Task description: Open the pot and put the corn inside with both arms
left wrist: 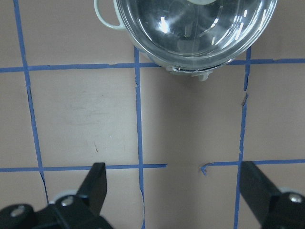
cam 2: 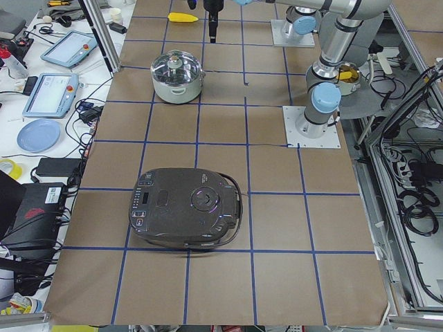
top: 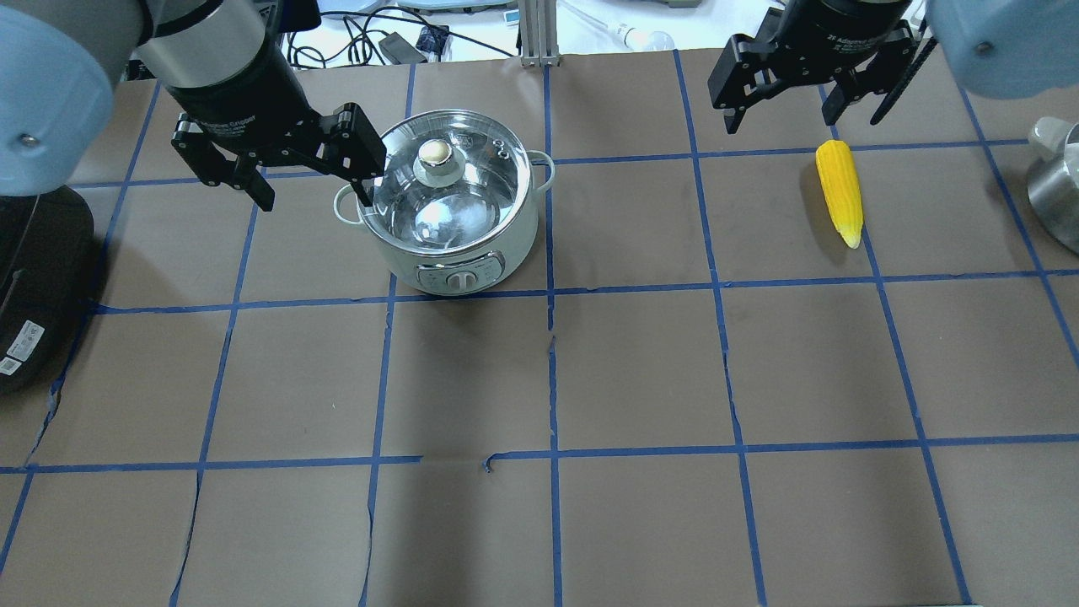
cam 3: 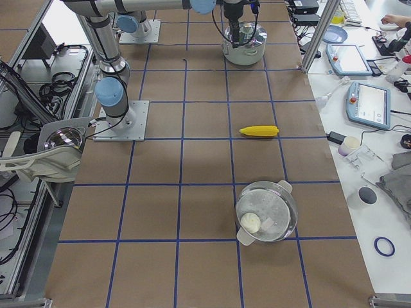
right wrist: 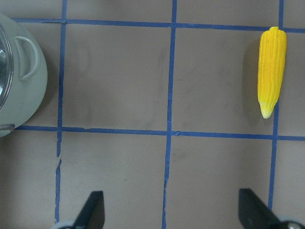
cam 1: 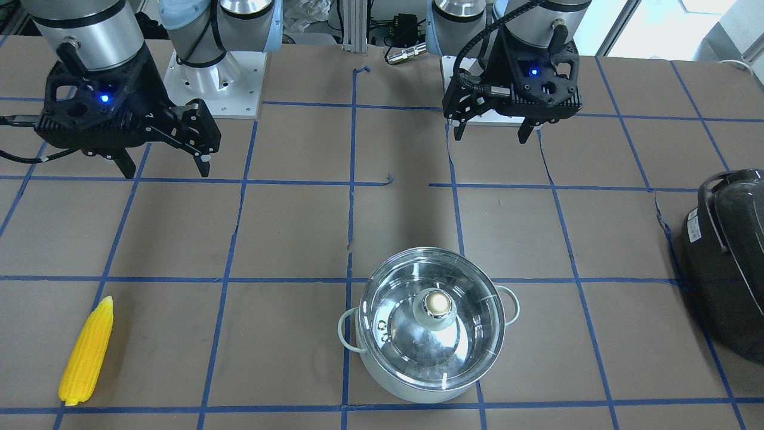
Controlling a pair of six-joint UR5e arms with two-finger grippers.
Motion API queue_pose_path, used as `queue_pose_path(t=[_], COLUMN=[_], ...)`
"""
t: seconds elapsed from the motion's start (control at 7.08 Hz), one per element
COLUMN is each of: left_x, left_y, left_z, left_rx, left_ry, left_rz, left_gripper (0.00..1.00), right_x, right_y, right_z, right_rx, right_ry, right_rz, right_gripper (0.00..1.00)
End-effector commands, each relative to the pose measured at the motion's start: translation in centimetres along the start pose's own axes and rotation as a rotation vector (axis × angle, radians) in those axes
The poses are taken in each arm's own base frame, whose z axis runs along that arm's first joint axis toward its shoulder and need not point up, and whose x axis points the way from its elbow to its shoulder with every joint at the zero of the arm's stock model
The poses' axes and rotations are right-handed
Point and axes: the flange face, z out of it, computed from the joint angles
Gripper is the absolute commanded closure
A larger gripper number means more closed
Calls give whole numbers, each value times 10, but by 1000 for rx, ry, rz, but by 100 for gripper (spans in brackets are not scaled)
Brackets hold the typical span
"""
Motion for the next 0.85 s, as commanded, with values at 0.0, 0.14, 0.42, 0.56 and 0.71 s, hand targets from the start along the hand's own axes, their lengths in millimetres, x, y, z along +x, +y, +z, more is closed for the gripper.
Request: queue_pose_path(t=[0.0, 0.14, 0.42, 0.56, 0.71], left_x=[0, 0, -1, -8, -10], left_y=[0, 1, -1, -3, -3], left_z=[-1, -2, 0, -1, -1], left_rx=[5, 9, 11, 14, 12], left_ry=[-1, 3, 1, 6, 6], left_rz=[1, 1, -2, -12, -17], left_gripper=[0, 0, 0, 0, 0], right_x=[0, 0, -1, 0, 2], right_y=[0, 0, 1, 1, -2], right_z=[0, 0, 1, 1, 2], right_rx=[-1, -1, -10, -9, 5], right_ry=[1, 1, 0, 3, 15], right_rz=[-1, -1, 30, 30, 9], right_gripper=[0, 0, 0, 0, 0])
